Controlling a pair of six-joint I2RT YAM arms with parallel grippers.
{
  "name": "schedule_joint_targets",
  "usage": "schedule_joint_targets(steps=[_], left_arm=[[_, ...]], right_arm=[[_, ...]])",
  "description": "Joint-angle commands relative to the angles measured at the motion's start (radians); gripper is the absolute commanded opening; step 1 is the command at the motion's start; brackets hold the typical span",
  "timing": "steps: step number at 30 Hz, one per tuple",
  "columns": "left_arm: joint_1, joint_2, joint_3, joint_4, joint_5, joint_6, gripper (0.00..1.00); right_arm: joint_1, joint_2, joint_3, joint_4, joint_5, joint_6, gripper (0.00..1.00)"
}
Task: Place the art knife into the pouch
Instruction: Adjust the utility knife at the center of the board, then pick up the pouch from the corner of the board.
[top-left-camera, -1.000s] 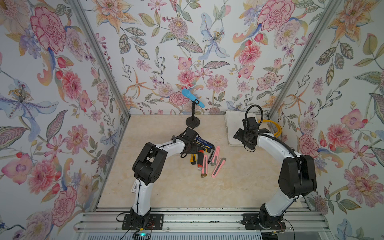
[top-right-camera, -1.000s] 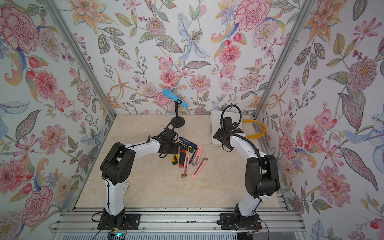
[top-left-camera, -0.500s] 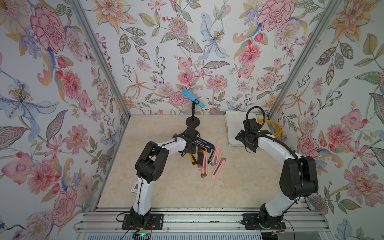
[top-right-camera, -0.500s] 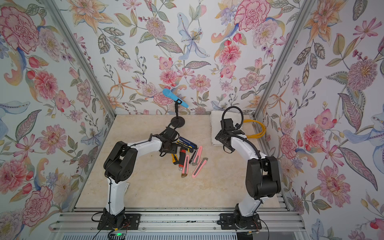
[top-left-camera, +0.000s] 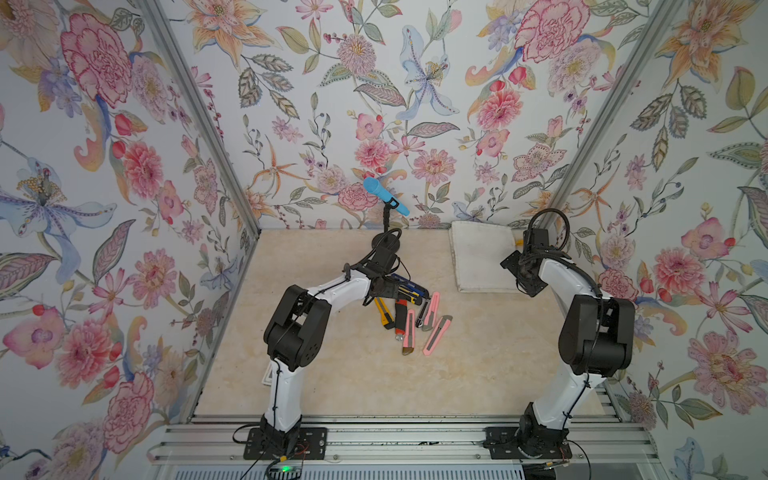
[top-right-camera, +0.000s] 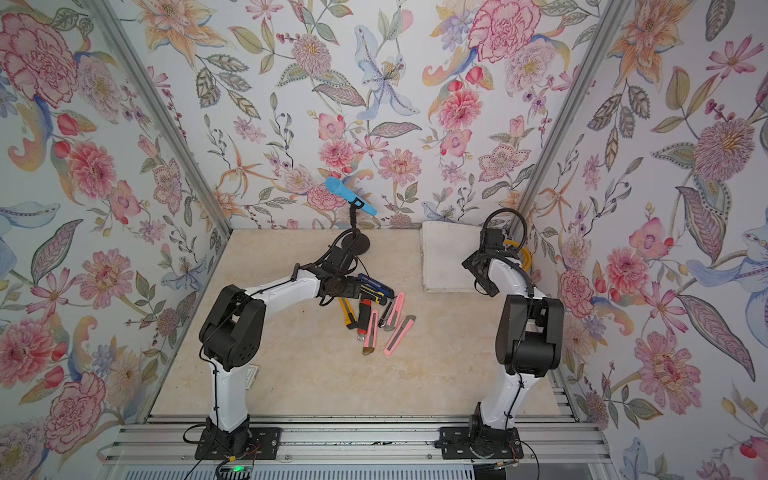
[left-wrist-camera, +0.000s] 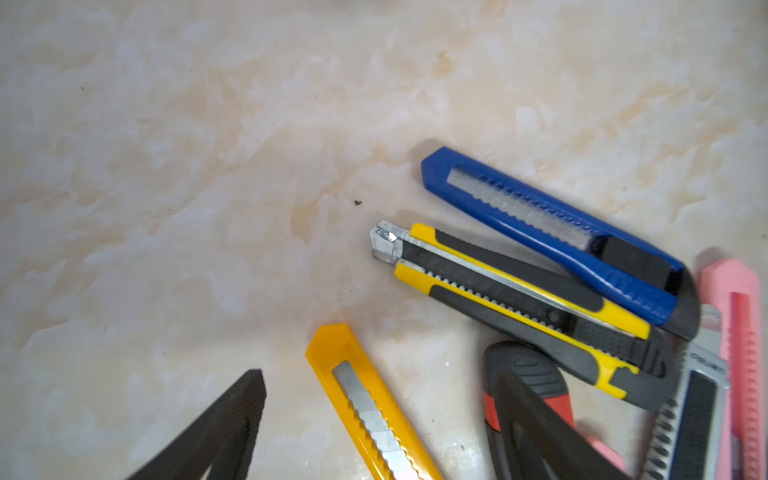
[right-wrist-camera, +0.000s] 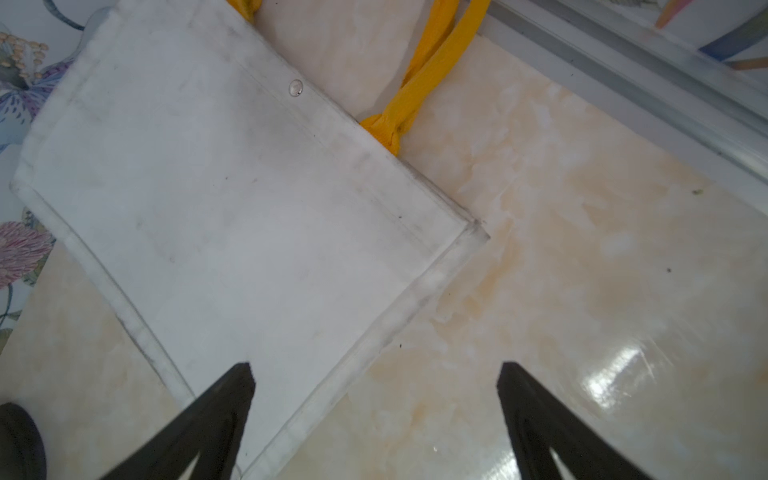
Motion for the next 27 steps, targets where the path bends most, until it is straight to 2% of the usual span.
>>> schedule_joint_targets(steps=[1, 4, 16, 19, 27], left_arm=[[-0.004, -0.069, 0.018, 0.034, -0.004, -0.007, 0.90], [-0.004, -0.096, 0.009, 0.045, -0.021, -0.021, 0.91], [-0.003, -0.134, -0.028, 0.048, -0.043, -0.052, 0.92], [-0.003, -0.148, -0.044, 0.045, -0.053, -0.057, 0.92], [-0.003, -0.167, -0.075, 0.041, -0.057, -0.064, 0.92]], right_arm=[[-0.022, 0.059, 0.040, -0.021, -0.105, 0.064, 0.89], [-0.031, 0.094, 0.048, -0.022, -0.147, 0.105, 0.87], [-0.025, 0.188, 0.109, -0.019, -0.164, 0.180, 0.81], [-0.029, 0.191, 0.085, -0.018, -0.186, 0.233, 0.81], [-0.023, 0.172, 0.011, 0.059, -0.201, 0.269, 0.78]])
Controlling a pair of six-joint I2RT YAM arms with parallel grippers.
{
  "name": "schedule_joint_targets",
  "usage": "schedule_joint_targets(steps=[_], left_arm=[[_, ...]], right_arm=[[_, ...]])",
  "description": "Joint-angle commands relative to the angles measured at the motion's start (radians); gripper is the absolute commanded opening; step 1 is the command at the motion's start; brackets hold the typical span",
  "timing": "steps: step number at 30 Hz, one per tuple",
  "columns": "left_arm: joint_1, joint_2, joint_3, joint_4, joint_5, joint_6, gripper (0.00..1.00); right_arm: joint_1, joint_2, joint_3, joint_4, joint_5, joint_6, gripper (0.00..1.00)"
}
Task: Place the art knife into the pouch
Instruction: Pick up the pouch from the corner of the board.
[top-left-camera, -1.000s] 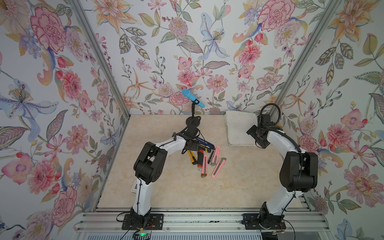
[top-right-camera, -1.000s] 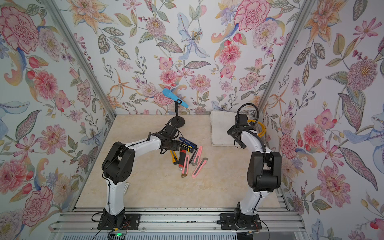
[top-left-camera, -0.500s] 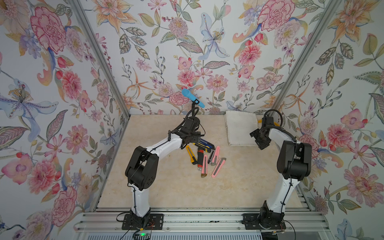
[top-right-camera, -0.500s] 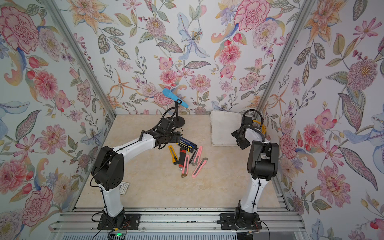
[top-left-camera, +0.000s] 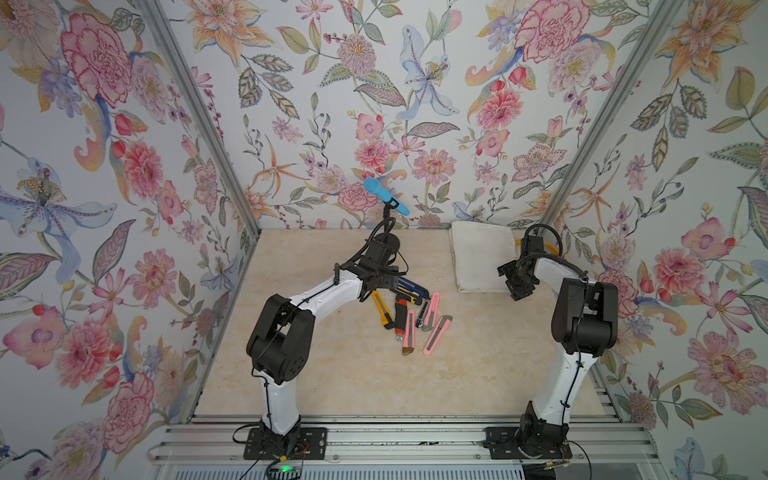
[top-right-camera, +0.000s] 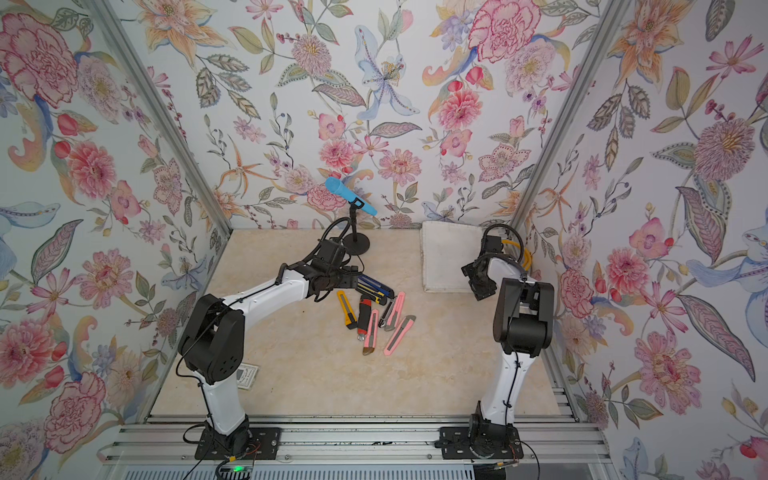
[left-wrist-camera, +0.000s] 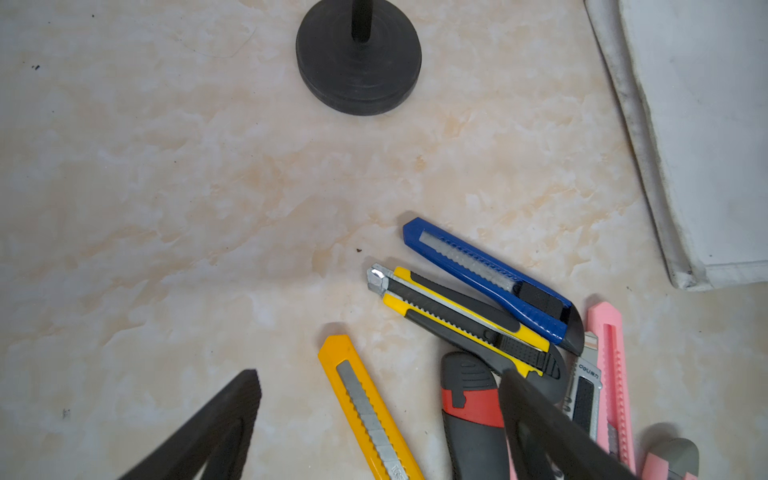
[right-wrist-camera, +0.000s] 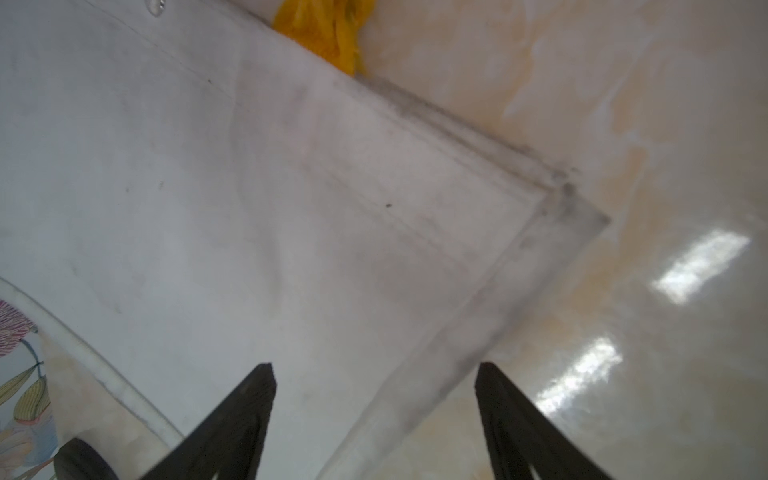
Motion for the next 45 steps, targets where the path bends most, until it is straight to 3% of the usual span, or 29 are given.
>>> schedule_joint_targets(steps=[1, 9, 16, 20, 21, 23, 26, 27, 28, 31, 32, 33, 38, 45], left_arm=[[-0.003, -0.036, -0.021, -0.018, -0.030, -0.017, 0.92], [-0.004, -0.045, -0.038, -0.025, -0.034, -0.023, 0.92], [-0.004, -0.036, -0.032, -0.031, -0.038, -0.025, 0.92], [-0.003, -0.031, -0.026, -0.039, -0.044, -0.024, 0.92], [-0.003, -0.029, -0.024, -0.041, -0.044, -0.024, 0.92], [-0.005, -0.026, -0.020, -0.046, -0.045, -0.022, 0.92], [-0.003, -0.021, -0.013, -0.053, -0.048, -0.018, 0.92], [-0.004, -0.020, -0.010, -0.055, -0.050, -0.016, 0.92], [-0.004, -0.017, -0.008, -0.059, -0.052, -0.015, 0.92], [-0.003, -0.016, -0.001, -0.063, -0.053, -0.007, 0.92], [-0.003, -0.017, 0.000, -0.066, -0.053, -0.004, 0.92], [-0.003, -0.017, 0.000, -0.067, -0.054, -0.001, 0.92], [-0.003, -0.023, 0.001, -0.064, -0.059, 0.016, 0.92], [-0.003, -0.043, 0.006, -0.033, -0.030, 0.063, 0.91]], right_arm=[[0.005, -0.002, -0.036, 0.041, -0.011, 0.054, 0.77], [0.007, 0.016, -0.013, 0.073, -0.002, 0.051, 0.50], [0.011, 0.027, 0.009, 0.073, 0.012, 0.038, 0.36], [0.018, 0.048, 0.032, 0.073, 0.015, 0.035, 0.10], [0.020, 0.053, 0.038, 0.073, 0.016, 0.035, 0.08], [0.022, 0.061, 0.048, 0.074, 0.024, 0.035, 0.13], [0.024, 0.082, 0.069, 0.091, 0.027, 0.027, 0.39], [0.022, 0.089, 0.073, 0.107, 0.026, 0.019, 0.39], [0.021, 0.095, 0.076, 0.118, 0.024, 0.014, 0.37], [0.018, 0.104, 0.087, 0.131, 0.023, 0.012, 0.14], [0.018, 0.098, 0.089, 0.133, 0.027, 0.006, 0.02], [0.019, 0.085, 0.090, 0.134, 0.037, -0.004, 0.00], [0.040, 0.000, 0.088, 0.135, 0.094, -0.103, 0.00], [0.138, -0.211, 0.086, 0.134, 0.286, -0.356, 0.00]])
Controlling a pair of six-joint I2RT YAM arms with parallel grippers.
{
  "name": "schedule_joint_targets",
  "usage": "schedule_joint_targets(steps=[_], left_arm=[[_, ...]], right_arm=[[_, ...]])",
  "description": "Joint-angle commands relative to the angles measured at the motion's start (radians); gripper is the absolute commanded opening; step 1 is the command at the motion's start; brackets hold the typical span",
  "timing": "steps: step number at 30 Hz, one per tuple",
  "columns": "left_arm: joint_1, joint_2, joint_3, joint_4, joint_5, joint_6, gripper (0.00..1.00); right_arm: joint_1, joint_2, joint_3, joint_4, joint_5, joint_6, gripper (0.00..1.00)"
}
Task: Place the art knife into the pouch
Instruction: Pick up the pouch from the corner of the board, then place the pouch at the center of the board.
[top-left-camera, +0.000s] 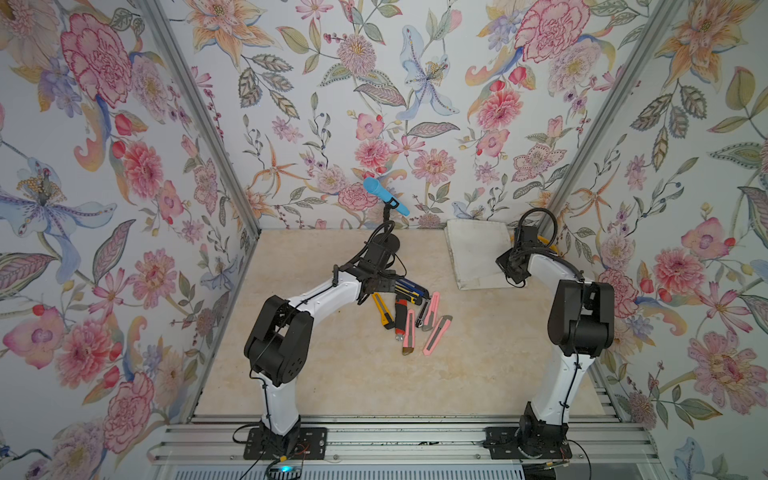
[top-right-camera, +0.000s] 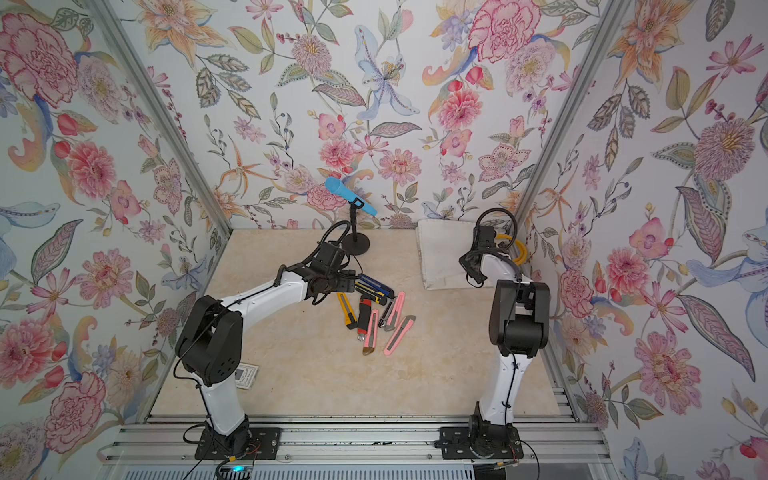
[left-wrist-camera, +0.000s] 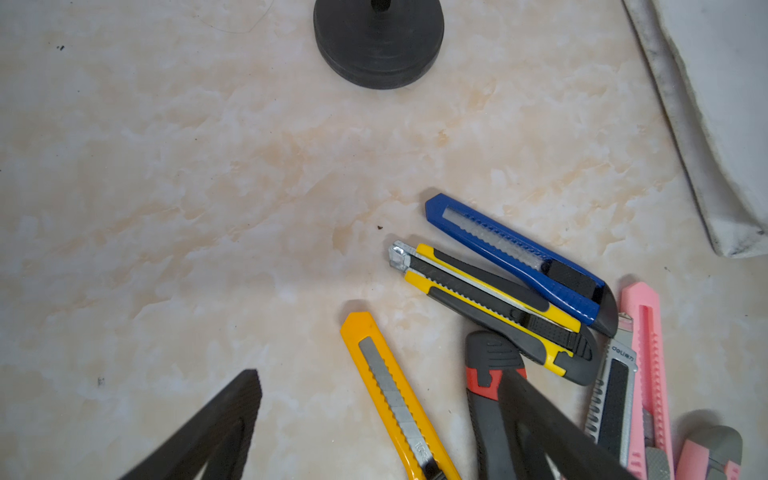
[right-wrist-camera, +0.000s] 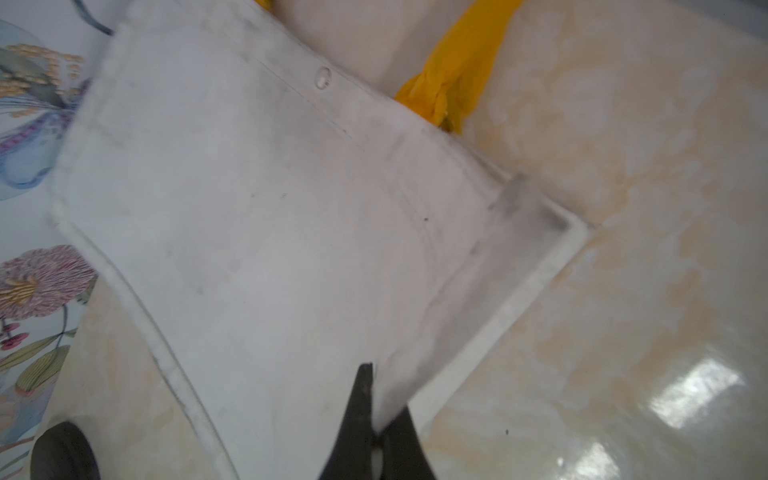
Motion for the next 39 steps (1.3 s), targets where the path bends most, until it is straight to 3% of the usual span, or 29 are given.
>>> schedule_joint_targets(steps=[1, 10, 20, 24, 29, 35, 39], left_arm=[[-0.003, -0.033, 0.036, 0.009, 0.005, 0.051, 0.91], [0.017, -0.016, 0.201, 0.048, 0.145, 0.149, 0.92], [0.123, 0.194, 0.636, 0.011, 0.558, 0.076, 0.93], [0.124, 0.293, 0.793, -0.036, 0.628, 0.073, 0.93], [0.123, 0.328, 0.840, -0.018, 0.635, 0.060, 0.93], [0.123, 0.317, 0.832, -0.061, 0.576, 0.103, 0.93], [0.123, 0.311, 0.833, -0.072, 0.555, 0.113, 0.93]], right_arm=[[0.064, -0.165, 0.024, 0.033, 0.142, -0.184, 0.00], [0.304, -0.416, -0.033, -0.017, 0.446, -0.532, 0.00], [0.538, -0.619, -0.303, -0.032, 0.858, -0.726, 0.00], [0.595, -0.658, -0.336, -0.057, 0.990, -0.789, 0.00], [0.627, -0.697, -0.349, -0.057, 1.068, -0.840, 0.00], [0.651, -0.674, -0.345, -0.058, 1.136, -1.009, 0.00], [0.695, -0.679, -0.405, -0.071, 1.105, -0.921, 0.00]])
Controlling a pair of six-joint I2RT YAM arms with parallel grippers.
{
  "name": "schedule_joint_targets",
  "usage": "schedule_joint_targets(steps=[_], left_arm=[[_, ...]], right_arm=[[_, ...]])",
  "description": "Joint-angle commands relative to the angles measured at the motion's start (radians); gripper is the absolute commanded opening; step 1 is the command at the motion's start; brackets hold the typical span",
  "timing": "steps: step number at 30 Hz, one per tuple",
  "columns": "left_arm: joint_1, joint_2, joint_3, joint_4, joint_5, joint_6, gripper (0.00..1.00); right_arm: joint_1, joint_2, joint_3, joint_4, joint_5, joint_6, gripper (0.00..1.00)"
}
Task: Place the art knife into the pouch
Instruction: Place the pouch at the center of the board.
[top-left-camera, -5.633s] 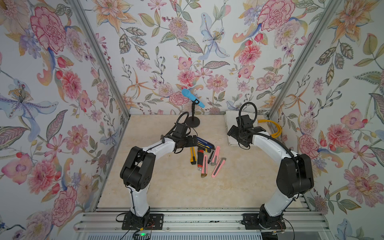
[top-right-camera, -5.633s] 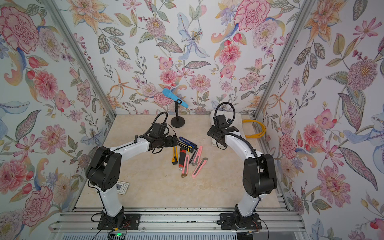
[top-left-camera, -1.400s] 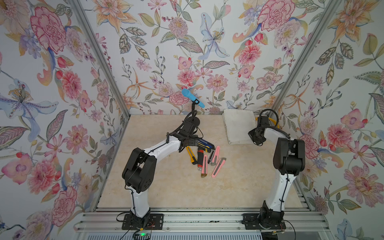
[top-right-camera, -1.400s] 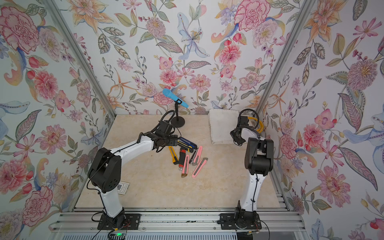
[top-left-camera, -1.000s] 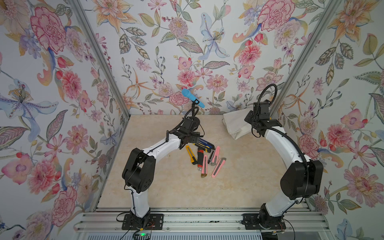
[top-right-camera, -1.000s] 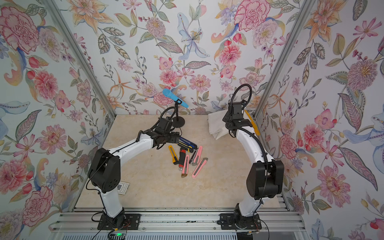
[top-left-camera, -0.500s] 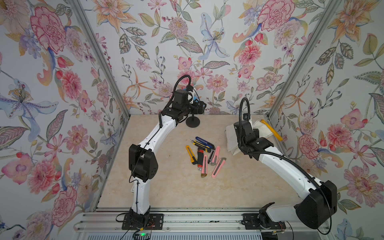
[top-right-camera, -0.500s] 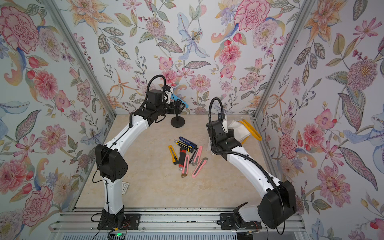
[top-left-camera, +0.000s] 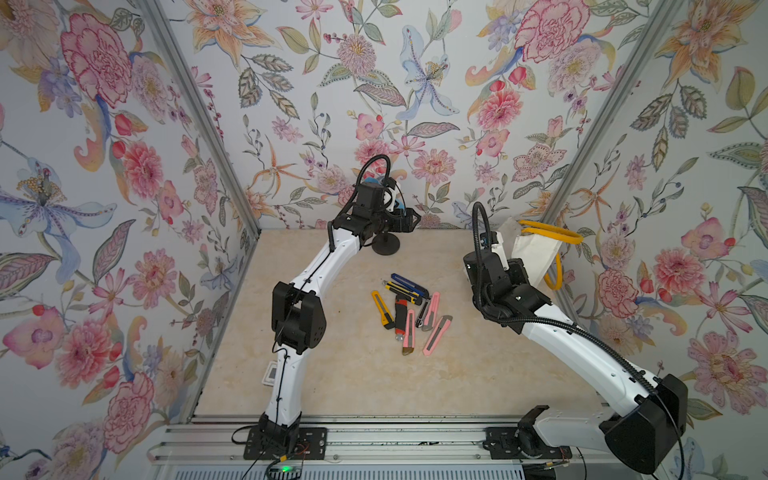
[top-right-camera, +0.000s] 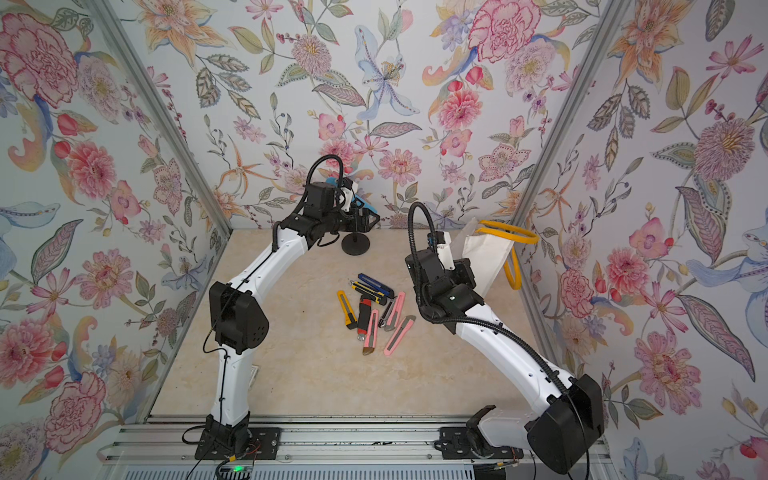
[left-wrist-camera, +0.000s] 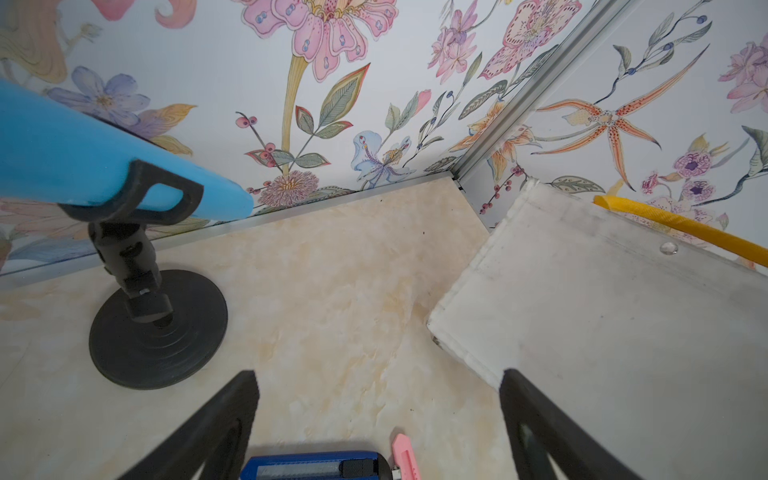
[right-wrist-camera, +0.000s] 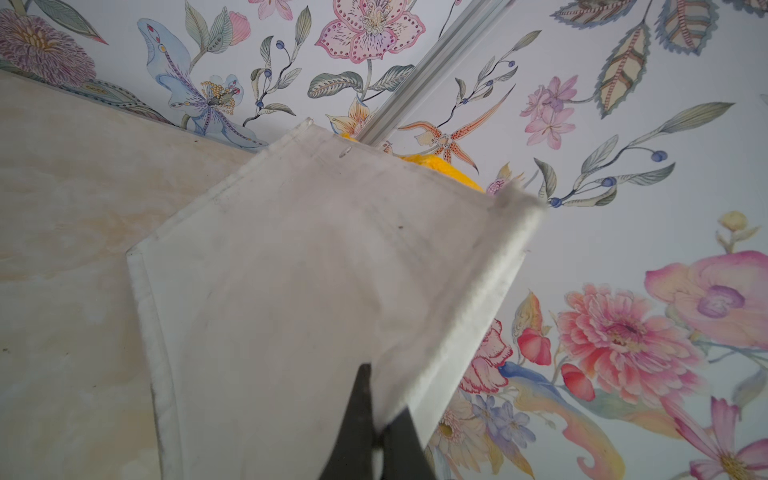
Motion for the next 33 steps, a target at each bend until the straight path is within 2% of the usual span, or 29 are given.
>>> schedule_joint_targets(steps=[1, 3, 5, 10, 15, 22, 30, 33], left_arm=[[-0.003, -0.017, 0.030, -0.029, -0.027, 0.033, 0.93], [-0.003, -0.020, 0.030, -0.033, -0.033, 0.037, 0.93], [-0.002, -0.022, 0.030, -0.033, -0.035, 0.034, 0.93], [-0.004, -0.016, 0.047, -0.015, 0.006, 0.007, 0.93], [-0.007, -0.015, 0.045, -0.022, 0.034, -0.001, 0.93], [-0.007, -0.019, 0.018, -0.023, 0.035, -0.004, 0.93], [-0.012, -0.017, 0.005, -0.024, 0.046, -0.001, 0.93], [-0.016, -0.007, 0.004, -0.037, 0.050, 0.010, 0.93]], right_arm=[[0.044, -0.004, -0.040, -0.044, 0.021, 0.092, 0.00], [0.075, 0.010, -0.038, -0.130, -0.005, 0.207, 0.00], [0.136, 0.041, -0.045, -0.171, -0.010, 0.255, 0.00], [0.290, 0.167, -0.028, -0.216, -0.049, 0.314, 0.00], [0.360, 0.286, 0.003, -0.223, -0.050, 0.325, 0.00], [0.293, 0.217, 0.000, -0.223, -0.045, 0.374, 0.00], [0.139, 0.089, -0.010, -0.222, 0.022, 0.328, 0.00], [0.124, 0.058, -0.011, -0.222, 0.005, 0.327, 0.00]])
